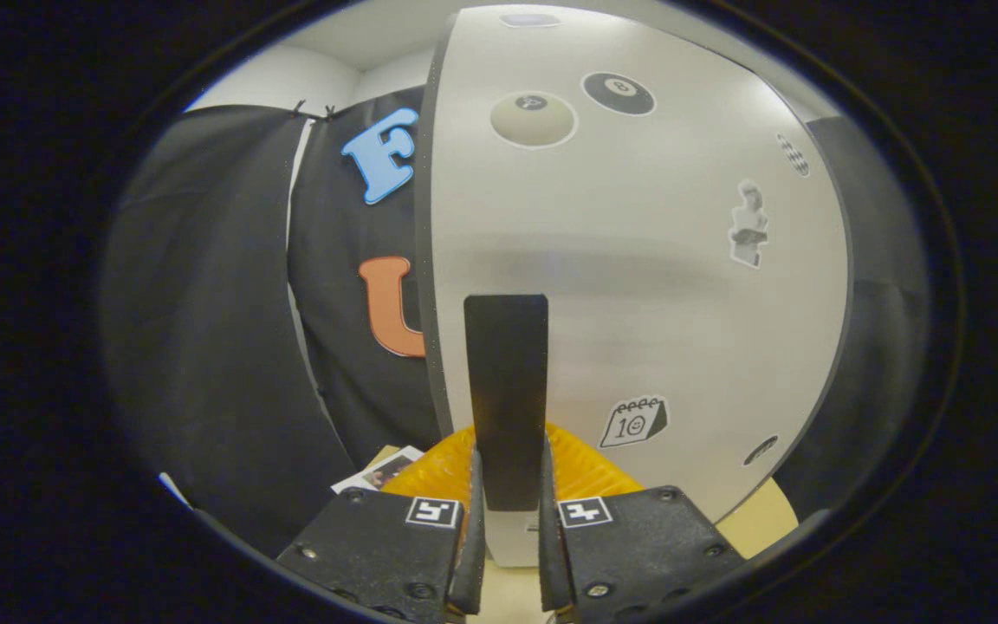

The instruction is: Open the shoe cabinet door, grab the shoes and put them into the shoe cabinet, then close the shoe cabinet door.

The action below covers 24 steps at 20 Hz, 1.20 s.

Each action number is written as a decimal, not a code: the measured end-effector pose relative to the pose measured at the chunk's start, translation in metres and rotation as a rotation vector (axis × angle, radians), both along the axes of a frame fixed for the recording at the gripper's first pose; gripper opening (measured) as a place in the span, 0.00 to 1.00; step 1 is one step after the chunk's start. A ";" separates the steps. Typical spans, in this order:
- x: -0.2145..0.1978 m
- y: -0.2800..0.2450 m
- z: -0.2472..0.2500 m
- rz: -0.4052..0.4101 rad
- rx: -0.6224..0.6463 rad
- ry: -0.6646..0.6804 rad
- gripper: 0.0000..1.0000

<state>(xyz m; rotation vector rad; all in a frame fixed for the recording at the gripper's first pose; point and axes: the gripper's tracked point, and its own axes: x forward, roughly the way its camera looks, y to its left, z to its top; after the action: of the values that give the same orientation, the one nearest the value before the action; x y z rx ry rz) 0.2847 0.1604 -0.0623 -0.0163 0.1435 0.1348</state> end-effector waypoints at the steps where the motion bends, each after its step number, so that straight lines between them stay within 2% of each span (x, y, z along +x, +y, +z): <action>1: -0.002 -0.001 0.000 0.008 -0.003 0.000 0.28; 14: -0.056 -0.027 -0.003 0.038 0.007 -0.018 0.25; 24: -0.094 -0.059 -0.006 0.018 0.028 -0.016 0.23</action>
<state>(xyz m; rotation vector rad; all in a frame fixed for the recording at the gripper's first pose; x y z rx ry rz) 0.1904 0.1010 -0.0679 0.0094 0.1252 0.1547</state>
